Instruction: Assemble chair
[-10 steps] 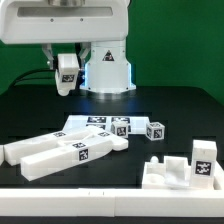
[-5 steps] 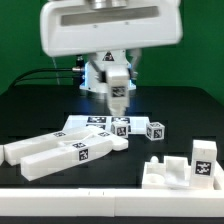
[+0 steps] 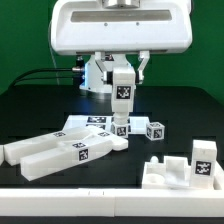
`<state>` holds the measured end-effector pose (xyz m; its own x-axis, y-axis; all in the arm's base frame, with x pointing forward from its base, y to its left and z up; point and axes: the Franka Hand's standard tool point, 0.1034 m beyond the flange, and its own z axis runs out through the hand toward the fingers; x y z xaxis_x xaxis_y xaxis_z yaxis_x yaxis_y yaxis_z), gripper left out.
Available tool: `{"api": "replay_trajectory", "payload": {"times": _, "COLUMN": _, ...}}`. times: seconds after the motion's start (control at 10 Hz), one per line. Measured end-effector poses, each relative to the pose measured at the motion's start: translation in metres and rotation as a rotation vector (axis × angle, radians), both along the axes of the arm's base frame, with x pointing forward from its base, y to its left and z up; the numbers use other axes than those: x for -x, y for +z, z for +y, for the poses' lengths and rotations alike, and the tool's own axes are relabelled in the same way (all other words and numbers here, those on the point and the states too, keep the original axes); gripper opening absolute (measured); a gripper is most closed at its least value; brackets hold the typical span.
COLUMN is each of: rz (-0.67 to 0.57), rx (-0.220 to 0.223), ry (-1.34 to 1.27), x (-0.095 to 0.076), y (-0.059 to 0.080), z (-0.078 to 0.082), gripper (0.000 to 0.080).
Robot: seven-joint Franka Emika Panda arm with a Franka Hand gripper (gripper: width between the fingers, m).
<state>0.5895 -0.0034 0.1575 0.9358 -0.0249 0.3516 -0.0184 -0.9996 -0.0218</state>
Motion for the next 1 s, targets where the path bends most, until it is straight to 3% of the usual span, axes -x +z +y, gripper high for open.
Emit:
{"api": "replay_trajectory", "payload": {"times": 0.2, "rz": -0.014, "rx": -0.017, "ry": -0.040, "x": -0.021, "y": -0.021, "z": 0.034, "gripper": 0.0284}}
{"api": "replay_trajectory", "payload": {"times": 0.3, "rz": -0.052, "rx": -0.037, "ry": -0.073, "x": -0.038, "y": -0.013, "z": 0.048, "gripper": 0.0284}}
{"api": "replay_trajectory", "payload": {"times": 0.4, "rz": -0.063, "rx": -0.047, "ry": -0.090, "x": -0.037, "y": -0.006, "z": 0.058, "gripper": 0.0284}}
{"api": "replay_trajectory", "payload": {"times": 0.7, "rz": -0.077, "rx": -0.024, "ry": -0.082, "x": -0.035, "y": -0.011, "z": 0.048, "gripper": 0.0284}}
{"api": "replay_trajectory", "payload": {"times": 0.8, "rz": -0.101, "rx": 0.003, "ry": -0.089, "x": -0.031, "y": -0.022, "z": 0.038, "gripper": 0.0284}}
{"api": "replay_trajectory", "payload": {"times": 1.0, "rz": -0.112, "rx": 0.030, "ry": -0.092, "x": -0.035, "y": -0.041, "z": 0.036, "gripper": 0.0284}}
